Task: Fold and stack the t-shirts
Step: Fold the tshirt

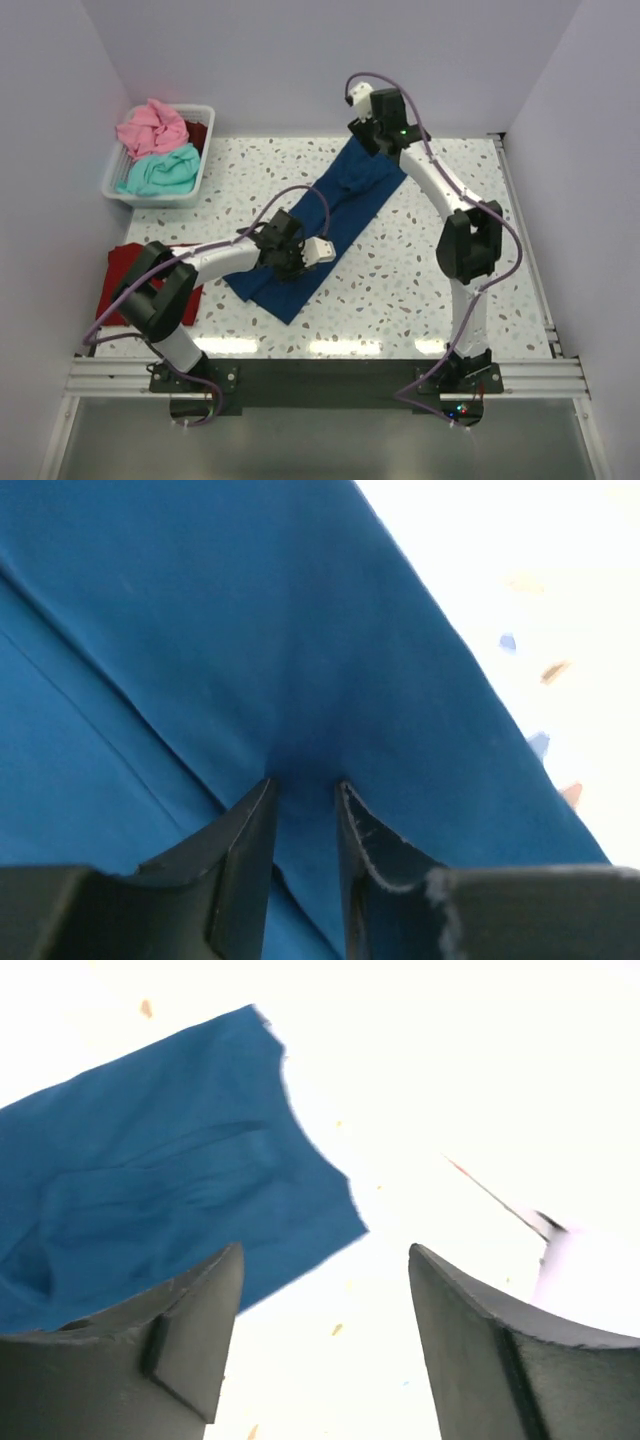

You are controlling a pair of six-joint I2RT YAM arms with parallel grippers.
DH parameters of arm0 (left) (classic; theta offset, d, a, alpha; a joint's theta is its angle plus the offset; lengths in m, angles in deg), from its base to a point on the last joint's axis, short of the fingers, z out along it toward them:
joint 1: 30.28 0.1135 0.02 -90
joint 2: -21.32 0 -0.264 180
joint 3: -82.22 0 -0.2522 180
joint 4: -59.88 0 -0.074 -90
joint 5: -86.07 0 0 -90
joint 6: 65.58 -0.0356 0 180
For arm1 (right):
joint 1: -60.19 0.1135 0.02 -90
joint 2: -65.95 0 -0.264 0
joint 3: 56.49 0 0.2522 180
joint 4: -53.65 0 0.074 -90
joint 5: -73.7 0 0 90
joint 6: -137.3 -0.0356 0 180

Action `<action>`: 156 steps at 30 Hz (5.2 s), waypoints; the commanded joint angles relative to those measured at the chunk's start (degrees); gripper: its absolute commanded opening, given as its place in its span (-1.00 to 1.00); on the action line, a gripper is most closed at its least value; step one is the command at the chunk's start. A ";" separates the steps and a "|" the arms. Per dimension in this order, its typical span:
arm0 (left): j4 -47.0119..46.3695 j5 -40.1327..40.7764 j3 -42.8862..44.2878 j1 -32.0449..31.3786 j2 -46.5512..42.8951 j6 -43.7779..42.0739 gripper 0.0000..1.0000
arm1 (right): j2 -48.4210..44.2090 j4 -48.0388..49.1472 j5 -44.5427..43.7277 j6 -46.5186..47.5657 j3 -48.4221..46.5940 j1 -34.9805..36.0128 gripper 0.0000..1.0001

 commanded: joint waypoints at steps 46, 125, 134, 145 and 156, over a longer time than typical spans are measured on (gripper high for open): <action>-9.39 -7.77 56.40 6.79 42.91 32.48 -0.33 | 6.44 -14.58 22.20 -12.54 9.98 -10.81 -0.23; -11.59 -18.91 -11.71 -20.72 -3.66 -30.28 -0.75 | -58.76 -15.45 35.90 57.25 89.88 9.66 -0.77; -8.61 -23.21 -11.12 -20.99 -10.43 -26.18 -1.00 | -73.17 -17.30 37.12 52.77 90.05 16.25 -1.00; -0.08 -29.28 4.62 -6.75 -6.14 -23.95 -1.00 | -64.05 -11.93 40.02 42.30 74.16 10.65 -1.00; -3.24 -26.65 22.46 1.25 8.79 -27.29 -1.00 | -43.40 -2.97 46.00 47.21 59.13 -1.84 -1.00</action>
